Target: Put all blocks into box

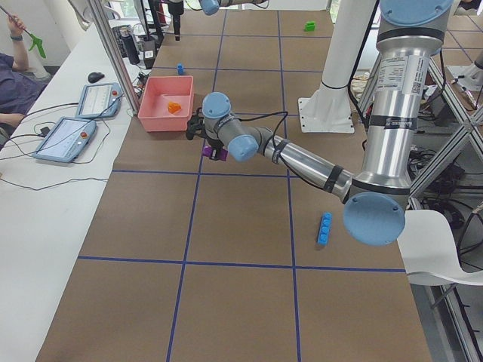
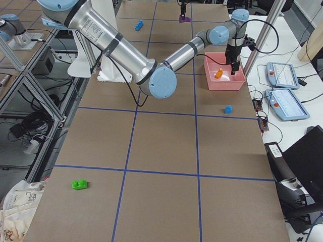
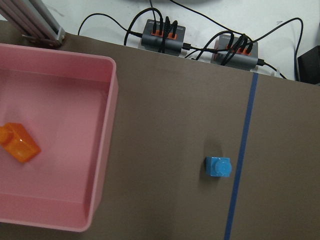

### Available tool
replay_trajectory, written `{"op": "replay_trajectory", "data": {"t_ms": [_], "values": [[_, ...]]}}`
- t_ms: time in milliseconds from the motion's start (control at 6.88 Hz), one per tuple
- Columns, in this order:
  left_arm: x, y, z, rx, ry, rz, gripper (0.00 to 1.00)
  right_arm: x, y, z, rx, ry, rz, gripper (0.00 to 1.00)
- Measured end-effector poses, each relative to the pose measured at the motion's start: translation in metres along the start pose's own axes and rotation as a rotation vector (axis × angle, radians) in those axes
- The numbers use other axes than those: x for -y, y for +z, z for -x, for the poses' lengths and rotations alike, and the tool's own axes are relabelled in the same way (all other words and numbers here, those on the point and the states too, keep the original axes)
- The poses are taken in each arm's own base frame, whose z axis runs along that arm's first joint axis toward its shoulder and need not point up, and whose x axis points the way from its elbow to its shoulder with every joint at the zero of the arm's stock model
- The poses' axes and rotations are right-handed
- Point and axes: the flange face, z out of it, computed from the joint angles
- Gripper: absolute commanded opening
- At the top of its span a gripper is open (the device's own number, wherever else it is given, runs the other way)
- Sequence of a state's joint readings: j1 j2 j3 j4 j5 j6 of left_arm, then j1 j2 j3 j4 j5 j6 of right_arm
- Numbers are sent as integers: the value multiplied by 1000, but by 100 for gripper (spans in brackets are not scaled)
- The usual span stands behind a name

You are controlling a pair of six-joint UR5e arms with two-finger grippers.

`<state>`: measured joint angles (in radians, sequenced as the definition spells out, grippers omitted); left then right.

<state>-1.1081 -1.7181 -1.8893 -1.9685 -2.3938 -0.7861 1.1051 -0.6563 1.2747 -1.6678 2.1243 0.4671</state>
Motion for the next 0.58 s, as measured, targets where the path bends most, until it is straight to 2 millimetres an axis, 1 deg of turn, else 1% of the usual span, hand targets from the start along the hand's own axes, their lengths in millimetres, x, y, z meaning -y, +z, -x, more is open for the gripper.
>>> {"op": "replay_trajectory", "data": {"t_ms": [145,291,436,582], "values": [[22,-10,-31,-26,-54,-41,0,-9,25,-7,-29,-41,-3,100],[44,-15,-58,-41,-100,-83,0,-15,52,-13,-67,-71,-26,100],[71,-16,-79,-43,-139,-124,0,-14,79,-21,-88,-90,-47,100],[103,-12,-102,-41,-178,-163,0,-10,109,-35,-92,-104,-69,100]]}}
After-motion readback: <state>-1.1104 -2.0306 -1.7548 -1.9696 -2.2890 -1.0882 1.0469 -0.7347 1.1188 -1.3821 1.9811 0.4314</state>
